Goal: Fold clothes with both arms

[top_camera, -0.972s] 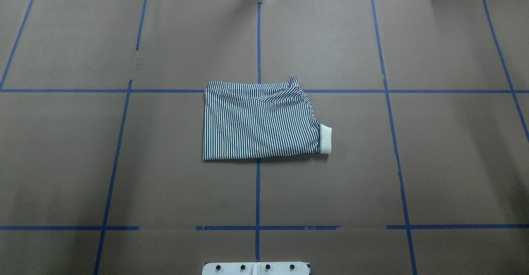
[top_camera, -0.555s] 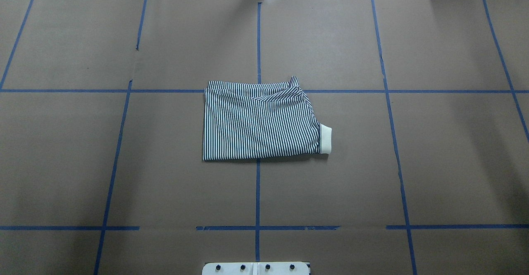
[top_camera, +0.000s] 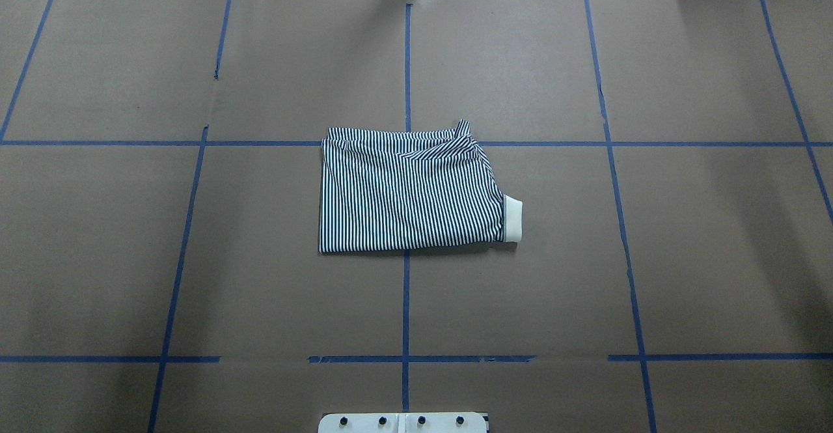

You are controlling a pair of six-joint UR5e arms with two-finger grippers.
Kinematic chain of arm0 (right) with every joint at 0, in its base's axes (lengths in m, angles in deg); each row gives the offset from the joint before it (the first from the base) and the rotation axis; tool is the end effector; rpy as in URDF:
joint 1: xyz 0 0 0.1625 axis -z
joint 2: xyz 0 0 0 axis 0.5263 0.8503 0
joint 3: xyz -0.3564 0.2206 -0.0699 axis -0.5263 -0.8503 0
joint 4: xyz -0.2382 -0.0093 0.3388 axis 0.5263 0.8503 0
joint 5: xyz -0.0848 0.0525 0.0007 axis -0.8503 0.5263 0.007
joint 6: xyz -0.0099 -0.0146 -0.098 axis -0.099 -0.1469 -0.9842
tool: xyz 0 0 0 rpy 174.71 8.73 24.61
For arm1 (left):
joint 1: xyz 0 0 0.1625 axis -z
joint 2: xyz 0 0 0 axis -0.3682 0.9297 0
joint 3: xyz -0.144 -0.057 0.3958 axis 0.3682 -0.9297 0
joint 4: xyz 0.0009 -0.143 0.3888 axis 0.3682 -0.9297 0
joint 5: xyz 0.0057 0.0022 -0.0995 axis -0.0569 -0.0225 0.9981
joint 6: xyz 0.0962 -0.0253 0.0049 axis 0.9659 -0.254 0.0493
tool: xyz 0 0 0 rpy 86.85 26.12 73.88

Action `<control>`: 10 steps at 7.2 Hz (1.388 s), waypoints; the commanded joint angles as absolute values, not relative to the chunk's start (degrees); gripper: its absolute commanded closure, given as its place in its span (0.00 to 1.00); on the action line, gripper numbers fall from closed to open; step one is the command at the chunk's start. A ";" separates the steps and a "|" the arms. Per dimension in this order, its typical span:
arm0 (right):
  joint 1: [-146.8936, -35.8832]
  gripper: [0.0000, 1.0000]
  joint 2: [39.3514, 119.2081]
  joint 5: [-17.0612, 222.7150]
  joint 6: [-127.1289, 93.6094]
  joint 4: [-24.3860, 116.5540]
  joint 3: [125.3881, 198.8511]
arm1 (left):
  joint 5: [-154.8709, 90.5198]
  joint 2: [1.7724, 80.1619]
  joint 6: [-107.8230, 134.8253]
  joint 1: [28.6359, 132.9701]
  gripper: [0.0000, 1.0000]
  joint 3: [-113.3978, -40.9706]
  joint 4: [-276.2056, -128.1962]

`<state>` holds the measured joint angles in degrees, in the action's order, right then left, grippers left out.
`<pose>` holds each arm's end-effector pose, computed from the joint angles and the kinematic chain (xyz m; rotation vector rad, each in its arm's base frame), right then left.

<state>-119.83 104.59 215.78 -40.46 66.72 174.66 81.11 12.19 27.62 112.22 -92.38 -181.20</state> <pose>0.0465 -0.4530 0.5794 0.0857 -0.8002 -0.1711 -0.0678 -0.4333 0.5823 0.2030 0.7791 0.0635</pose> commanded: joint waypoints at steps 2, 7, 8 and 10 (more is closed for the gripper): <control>-119.74 0.00 104.57 215.77 -40.38 66.72 174.59 | 81.12 12.32 27.62 112.14 0.00 -92.39 -181.19; -119.82 0.00 105.10 215.77 -40.47 66.72 174.51 | 81.20 13.55 27.62 112.22 0.00 -90.02 -180.84; -119.74 0.00 105.10 215.42 -40.64 66.72 174.16 | 81.20 13.55 27.62 112.22 0.00 -89.23 -180.93; -119.74 0.00 105.45 213.24 -40.47 67.07 174.33 | 82.43 13.29 27.62 112.31 0.00 -89.48 -180.67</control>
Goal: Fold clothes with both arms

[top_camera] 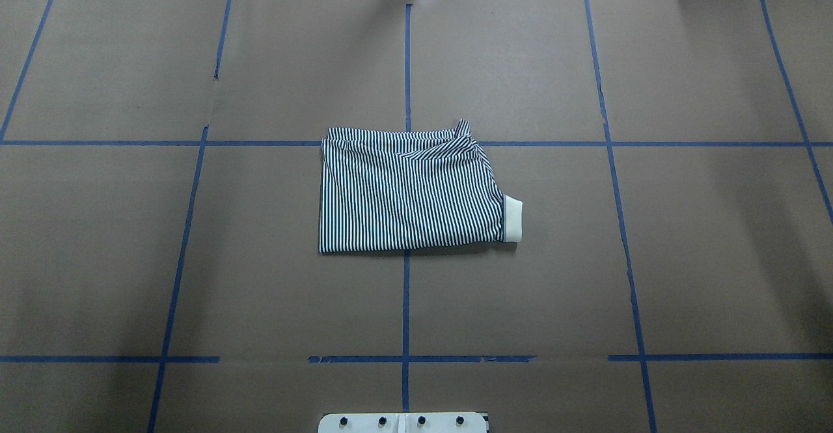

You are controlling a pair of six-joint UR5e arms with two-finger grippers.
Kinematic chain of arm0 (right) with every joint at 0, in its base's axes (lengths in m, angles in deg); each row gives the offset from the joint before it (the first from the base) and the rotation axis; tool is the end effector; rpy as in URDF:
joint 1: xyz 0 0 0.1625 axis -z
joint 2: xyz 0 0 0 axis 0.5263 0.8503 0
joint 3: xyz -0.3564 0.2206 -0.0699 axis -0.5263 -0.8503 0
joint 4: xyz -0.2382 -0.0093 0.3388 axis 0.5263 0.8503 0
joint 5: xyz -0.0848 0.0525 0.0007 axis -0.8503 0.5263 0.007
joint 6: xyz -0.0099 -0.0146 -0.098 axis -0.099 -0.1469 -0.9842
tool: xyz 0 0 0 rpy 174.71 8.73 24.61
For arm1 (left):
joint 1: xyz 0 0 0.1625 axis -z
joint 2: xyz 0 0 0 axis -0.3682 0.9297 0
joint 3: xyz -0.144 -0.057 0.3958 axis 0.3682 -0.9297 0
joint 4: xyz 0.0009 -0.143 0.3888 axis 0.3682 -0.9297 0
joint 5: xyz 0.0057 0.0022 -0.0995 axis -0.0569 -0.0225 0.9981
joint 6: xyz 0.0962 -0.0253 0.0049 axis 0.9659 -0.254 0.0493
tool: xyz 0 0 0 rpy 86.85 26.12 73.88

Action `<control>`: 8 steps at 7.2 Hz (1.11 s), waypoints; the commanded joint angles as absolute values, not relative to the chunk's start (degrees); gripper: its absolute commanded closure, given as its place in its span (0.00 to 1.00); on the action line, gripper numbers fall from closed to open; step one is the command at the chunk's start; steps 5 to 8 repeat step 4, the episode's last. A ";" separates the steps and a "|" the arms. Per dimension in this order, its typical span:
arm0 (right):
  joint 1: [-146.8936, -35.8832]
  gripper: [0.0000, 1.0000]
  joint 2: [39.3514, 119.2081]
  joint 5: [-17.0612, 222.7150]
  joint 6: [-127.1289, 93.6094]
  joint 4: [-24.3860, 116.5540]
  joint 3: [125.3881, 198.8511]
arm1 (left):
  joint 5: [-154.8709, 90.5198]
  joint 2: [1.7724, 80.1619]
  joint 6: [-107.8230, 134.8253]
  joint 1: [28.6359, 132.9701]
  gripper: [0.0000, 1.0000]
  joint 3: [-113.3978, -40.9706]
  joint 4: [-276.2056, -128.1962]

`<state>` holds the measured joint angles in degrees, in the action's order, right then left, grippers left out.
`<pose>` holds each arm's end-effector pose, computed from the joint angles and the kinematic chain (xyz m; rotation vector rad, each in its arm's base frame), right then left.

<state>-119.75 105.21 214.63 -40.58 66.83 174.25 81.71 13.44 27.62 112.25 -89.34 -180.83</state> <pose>0.0474 -0.4485 0.5894 0.0663 -0.7810 -0.1666 -0.0673 -0.4417 0.5993 0.1672 0.7905 0.0492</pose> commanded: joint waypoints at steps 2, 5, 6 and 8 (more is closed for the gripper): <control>-119.39 0.00 106.68 213.13 -40.29 66.98 175.47 | 82.43 13.20 27.62 112.31 0.00 -89.22 -180.67; -119.12 0.00 106.51 212.70 -39.59 66.90 176.17 | 82.78 13.37 27.62 112.31 0.00 -89.93 -180.49; -119.12 0.00 106.51 212.70 -39.59 66.90 176.17 | 82.78 13.37 27.62 112.31 0.00 -89.93 -180.49; -119.12 0.00 106.51 212.70 -39.59 66.90 176.17 | 82.78 13.37 27.62 112.31 0.00 -89.93 -180.49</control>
